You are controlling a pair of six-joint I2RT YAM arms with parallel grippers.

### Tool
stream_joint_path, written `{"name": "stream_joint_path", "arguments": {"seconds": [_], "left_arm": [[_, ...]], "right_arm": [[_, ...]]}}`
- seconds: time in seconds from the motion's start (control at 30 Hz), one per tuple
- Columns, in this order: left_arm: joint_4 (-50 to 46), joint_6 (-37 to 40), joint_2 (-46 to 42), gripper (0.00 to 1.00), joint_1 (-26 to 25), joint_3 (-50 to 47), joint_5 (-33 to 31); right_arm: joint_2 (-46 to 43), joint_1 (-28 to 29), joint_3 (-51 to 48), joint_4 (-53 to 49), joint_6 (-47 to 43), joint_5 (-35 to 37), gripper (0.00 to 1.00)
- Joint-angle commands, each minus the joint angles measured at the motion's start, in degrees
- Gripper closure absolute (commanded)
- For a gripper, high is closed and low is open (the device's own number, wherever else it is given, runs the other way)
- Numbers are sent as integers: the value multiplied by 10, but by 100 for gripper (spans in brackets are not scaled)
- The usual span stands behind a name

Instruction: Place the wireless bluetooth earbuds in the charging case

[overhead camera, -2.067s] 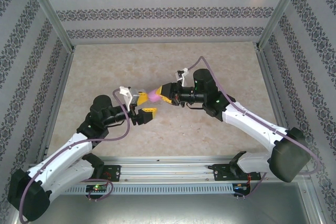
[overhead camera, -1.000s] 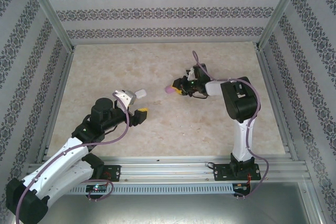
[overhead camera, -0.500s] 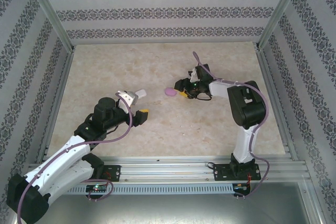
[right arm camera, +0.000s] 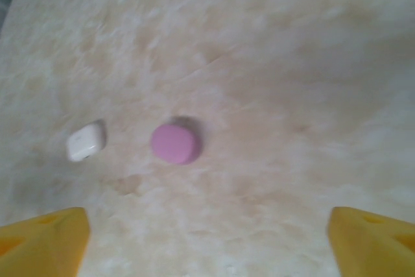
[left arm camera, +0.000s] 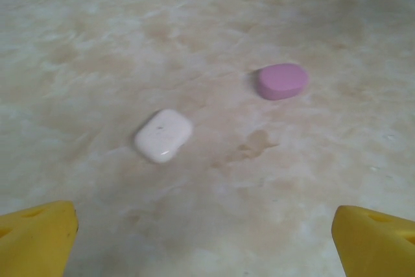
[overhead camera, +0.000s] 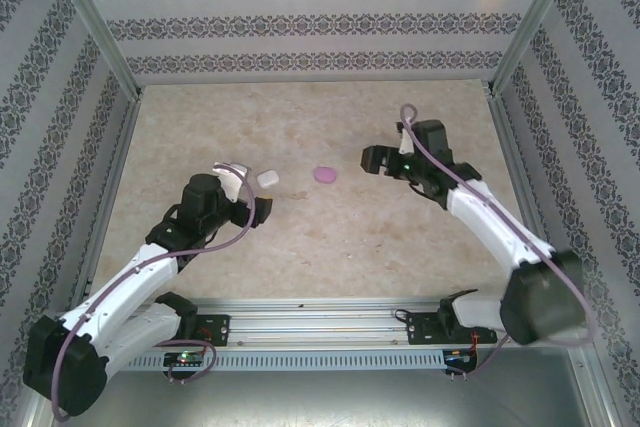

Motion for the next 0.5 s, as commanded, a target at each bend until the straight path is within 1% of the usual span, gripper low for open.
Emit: {"name": "stream_joint_path", "arguments": {"seconds": [0.0,0.07,0.23,0.33,0.47], "left_arm": [[35,-10,7,0,29,1,-37],[54,-2,12,0,45,-4,-61],[88,51,17,0,72,-34,-135],[138,67,19,0,90,-74,-161],[212,65,37,0,110,-122,-164]], "right_arm": [[-61,-15,-59,16,-50,142,2],[-99,-22,-103,56,-82,177,2],[-158,-38,-185,123,-133,272,2],[-176,-60,-235,185,-161,280,2],[-177,-93,-310,306,-185,260,2]]}}
